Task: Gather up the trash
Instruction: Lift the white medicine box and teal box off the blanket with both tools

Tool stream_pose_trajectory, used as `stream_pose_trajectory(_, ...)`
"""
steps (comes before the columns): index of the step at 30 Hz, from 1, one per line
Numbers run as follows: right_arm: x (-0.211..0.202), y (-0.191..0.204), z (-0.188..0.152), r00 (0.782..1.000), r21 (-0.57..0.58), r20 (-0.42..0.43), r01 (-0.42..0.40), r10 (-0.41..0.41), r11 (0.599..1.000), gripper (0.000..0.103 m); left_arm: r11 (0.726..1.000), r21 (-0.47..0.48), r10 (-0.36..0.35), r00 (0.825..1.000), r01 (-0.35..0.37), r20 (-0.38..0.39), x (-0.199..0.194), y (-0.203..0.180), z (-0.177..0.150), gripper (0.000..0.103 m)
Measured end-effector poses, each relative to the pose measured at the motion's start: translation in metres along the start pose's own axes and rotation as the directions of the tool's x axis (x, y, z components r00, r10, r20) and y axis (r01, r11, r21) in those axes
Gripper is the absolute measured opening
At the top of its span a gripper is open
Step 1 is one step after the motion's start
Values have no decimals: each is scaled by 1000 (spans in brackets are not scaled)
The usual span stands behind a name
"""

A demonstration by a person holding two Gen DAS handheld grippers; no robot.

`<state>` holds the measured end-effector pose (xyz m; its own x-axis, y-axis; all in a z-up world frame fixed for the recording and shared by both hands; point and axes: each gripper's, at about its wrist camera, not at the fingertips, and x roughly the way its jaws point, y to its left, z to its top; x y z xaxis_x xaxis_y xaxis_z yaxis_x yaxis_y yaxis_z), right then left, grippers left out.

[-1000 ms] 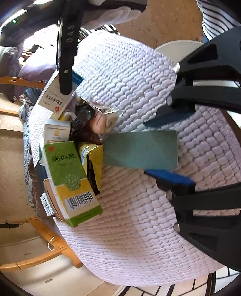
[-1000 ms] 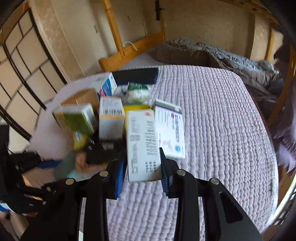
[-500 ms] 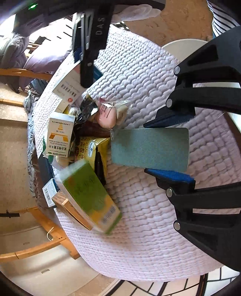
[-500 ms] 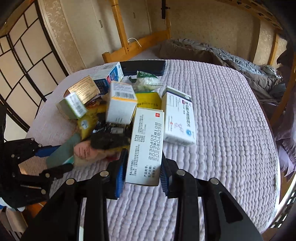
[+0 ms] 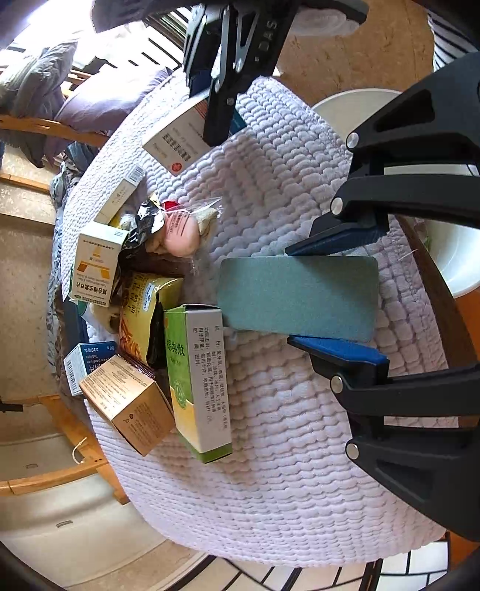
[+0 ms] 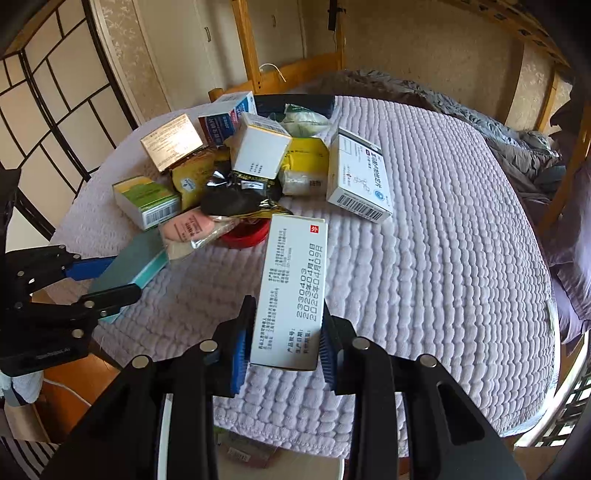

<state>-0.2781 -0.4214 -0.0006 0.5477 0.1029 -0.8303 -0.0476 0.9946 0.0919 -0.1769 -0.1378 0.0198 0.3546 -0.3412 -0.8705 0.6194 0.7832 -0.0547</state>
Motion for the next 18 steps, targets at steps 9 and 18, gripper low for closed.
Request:
stream_pose_trajectory(9, -21, 11, -29, 999, -17, 0, -33, 33, 999, 32, 999, -27, -28, 999, 29, 23, -19, -7, -11, 43)
stream_pose_trajectory(18, -34, 17, -50, 999, -16, -10, -50, 50, 999, 32, 997, -70, -41, 999, 43, 36, -33, -13, -26, 43)
